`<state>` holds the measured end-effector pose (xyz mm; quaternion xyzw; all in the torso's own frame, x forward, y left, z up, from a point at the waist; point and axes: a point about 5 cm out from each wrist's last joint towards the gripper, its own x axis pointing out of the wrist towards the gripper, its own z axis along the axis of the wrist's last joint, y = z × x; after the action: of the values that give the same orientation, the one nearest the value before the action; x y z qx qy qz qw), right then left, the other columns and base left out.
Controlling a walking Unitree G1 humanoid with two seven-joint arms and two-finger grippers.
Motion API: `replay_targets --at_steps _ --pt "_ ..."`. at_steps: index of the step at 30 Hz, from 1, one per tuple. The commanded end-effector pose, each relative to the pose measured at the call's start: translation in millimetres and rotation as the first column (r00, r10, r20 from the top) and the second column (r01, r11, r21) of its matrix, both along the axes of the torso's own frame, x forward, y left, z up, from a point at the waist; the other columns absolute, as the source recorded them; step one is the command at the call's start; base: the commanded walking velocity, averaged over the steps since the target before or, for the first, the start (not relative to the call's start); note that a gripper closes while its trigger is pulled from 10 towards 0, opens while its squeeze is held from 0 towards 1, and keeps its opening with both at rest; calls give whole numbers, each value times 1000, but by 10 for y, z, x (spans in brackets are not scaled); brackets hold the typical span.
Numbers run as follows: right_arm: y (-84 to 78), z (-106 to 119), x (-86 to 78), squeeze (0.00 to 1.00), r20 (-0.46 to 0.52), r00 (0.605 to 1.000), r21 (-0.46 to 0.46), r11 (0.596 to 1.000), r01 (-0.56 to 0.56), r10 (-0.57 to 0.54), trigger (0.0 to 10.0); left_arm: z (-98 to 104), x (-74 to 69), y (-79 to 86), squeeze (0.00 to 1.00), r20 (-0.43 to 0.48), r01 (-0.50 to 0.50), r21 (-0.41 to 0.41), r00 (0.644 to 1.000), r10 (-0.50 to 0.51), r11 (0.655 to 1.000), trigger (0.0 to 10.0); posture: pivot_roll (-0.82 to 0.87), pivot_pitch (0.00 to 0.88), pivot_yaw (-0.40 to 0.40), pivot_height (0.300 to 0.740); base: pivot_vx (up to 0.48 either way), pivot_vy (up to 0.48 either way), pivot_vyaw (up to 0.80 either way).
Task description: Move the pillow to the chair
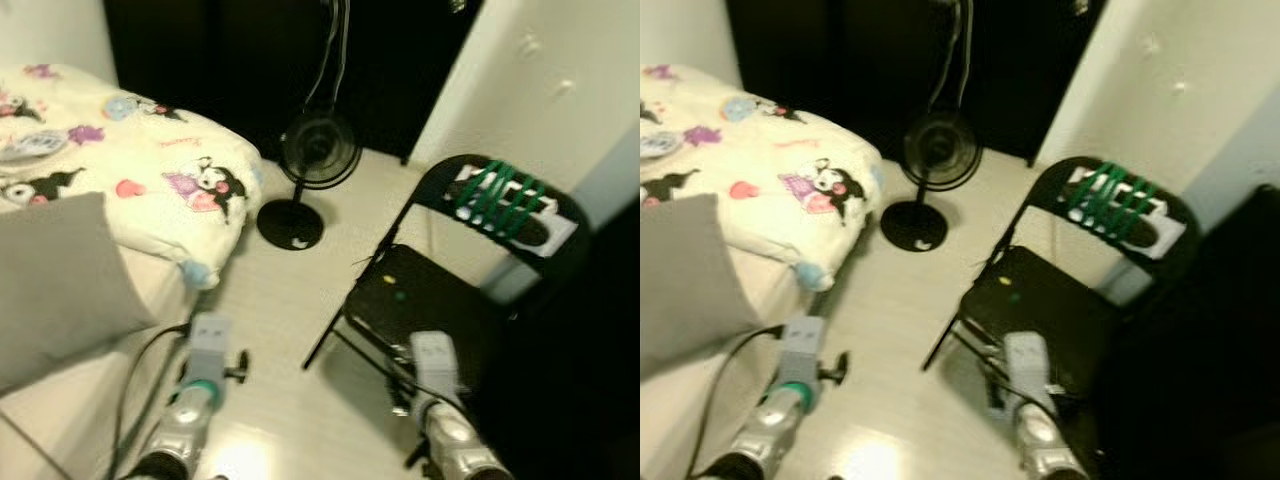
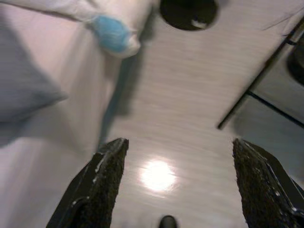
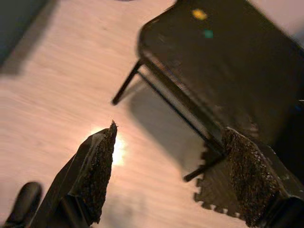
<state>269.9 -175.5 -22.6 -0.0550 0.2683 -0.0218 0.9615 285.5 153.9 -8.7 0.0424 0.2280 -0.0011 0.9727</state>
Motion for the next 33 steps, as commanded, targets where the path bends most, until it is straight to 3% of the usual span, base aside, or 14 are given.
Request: replay_targets --at_steps 1,9,11,16,24,33 --pt "-39 -88 -101 0 -48 999 -10 1000 4 -4 10000 -41 -39 -22 0 -18 -2 -11 1000 2 1000 10000 50 0 -120 740 0 0 800" --pt "-78 -106 -132 0 -55 998 -25 1000 -5 3 10000 13 20 -40 0 1 5 -14 1000 -5 1000 10000 45 0 -98 740 0 0 800" --pt "-88 -99 -126 0 -49 999 -22 1000 19 -20 10000 -1 3 -52 0 -4 28 -3 1000 -28 1000 10000 8 0 -14 740 0 0 800" --pt "-79 -93 -127 0 -33 998 -7 998 62 -62 10000 -38 -42 -40 0 -14 40 9 999 -39 999 10000 -17 4 13 740 0 0 800" --pt "-26 -198 -268 0 -62 994 16 996 86 -85 10000 -39 -48 -25 0 -17 55 11 998 -55 998 10000 12 7 65 740 0 0 800" --pt "-39 -159 -231 0 -30 993 29 993 118 -117 10000 -40 -42 10 0 -27 32 -9 999 -32 999 10000 -7 9 106 740 0 0 800"
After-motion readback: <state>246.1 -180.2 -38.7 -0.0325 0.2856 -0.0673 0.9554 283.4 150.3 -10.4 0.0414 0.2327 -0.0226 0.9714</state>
